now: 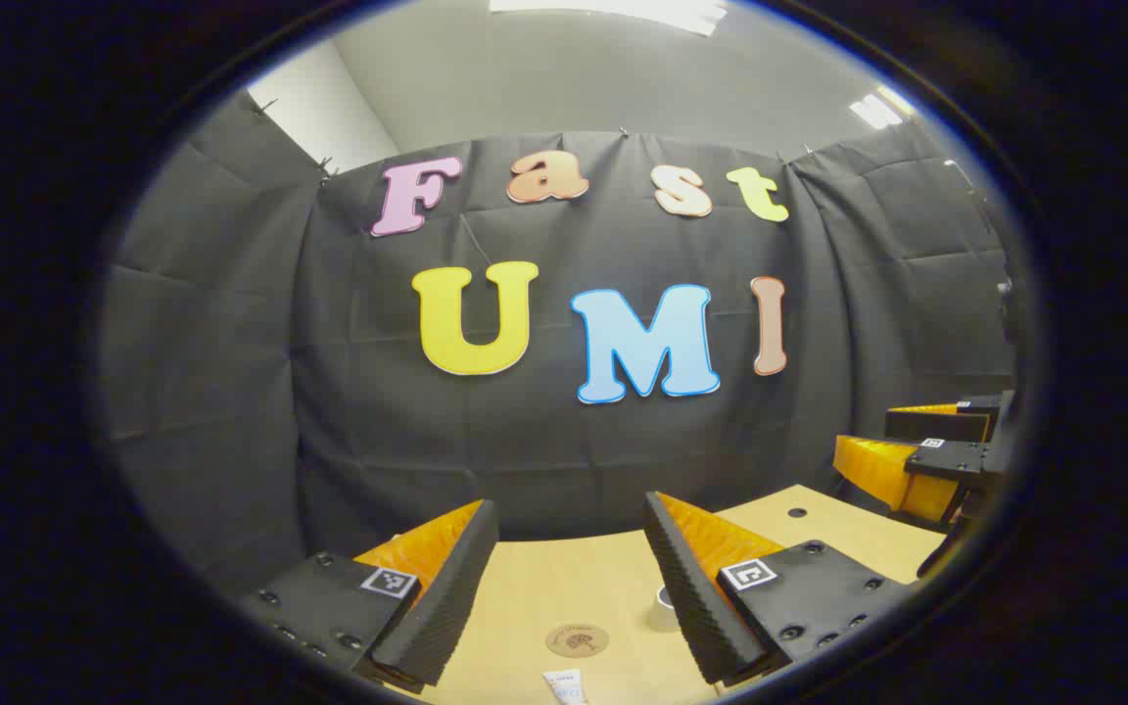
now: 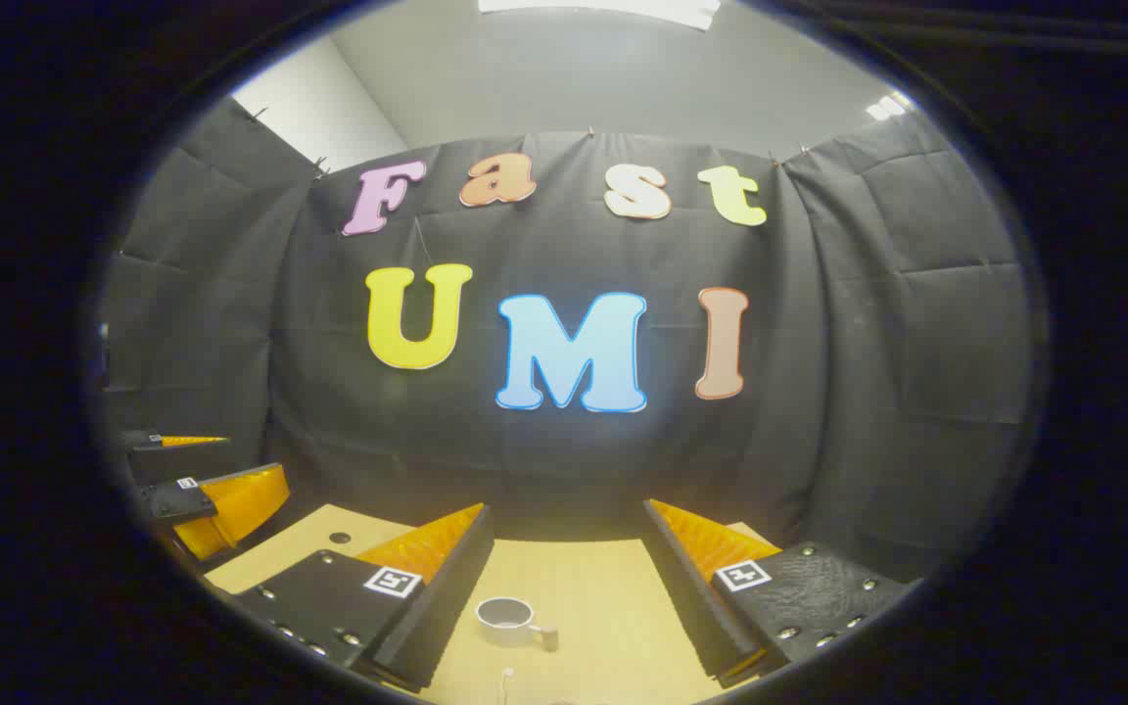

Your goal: Put the toothbrush and toothpaste on the desktop into the cup, then pick up the cup and place it on the coaster on the desktop.

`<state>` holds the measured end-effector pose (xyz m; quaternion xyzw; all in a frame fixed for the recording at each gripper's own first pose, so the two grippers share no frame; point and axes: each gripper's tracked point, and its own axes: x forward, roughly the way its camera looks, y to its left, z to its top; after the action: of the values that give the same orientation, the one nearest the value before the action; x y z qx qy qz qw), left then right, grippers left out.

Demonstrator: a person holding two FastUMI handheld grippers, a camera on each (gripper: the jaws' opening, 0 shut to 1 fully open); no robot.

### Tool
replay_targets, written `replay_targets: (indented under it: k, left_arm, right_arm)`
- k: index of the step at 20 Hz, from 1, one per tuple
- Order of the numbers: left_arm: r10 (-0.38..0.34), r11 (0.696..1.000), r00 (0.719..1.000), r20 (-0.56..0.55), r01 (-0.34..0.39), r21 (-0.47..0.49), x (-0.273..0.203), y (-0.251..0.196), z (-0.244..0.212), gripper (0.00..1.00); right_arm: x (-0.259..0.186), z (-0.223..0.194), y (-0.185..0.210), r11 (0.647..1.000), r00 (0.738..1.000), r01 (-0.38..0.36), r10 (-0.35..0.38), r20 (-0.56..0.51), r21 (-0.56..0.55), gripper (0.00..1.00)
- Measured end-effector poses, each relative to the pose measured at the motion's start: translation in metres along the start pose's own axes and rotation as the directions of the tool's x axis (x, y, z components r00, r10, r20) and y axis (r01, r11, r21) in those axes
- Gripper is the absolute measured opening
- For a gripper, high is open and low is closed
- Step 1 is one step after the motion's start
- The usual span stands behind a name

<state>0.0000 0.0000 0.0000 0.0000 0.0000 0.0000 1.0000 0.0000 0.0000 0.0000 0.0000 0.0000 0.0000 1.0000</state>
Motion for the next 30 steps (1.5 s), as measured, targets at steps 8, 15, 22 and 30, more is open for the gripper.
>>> replay_targets:
  k: [8, 15, 22, 30]
  left_arm:
    - [0.012, 1.0, 0.999, -0.036, -0.012, -0.017, 0.019, -0.003, -0.012, 0.97]
    - [-0.066, 0.996, 0.993, -0.096, 0.06, -0.066, 0.027, -0.03, -0.031, 0.97]
    - [-0.114, 0.984, 0.93, -0.35, 0.058, -0.167, 0.03, -0.041, -0.121, 0.97]
    - [-0.104, 0.988, 0.803, -0.587, 0.018, -0.15, 0.007, -0.031, -0.244, 0.97]
  right_arm:
    - [0.011, -0.012, 0.008, 1.0, 0.998, -0.022, 0.023, -0.051, 0.01, 0.93]
    - [0.016, -0.047, 0.021, 0.998, 0.977, -0.062, 0.066, -0.201, 0.026, 0.91]
    - [0.011, -0.11, 0.042, 0.993, 0.902, -0.113, 0.113, -0.417, 0.024, 0.93]
    - [-0.001, -0.185, 0.06, 0.99, 0.787, -0.119, 0.138, -0.601, 0.072, 0.94]
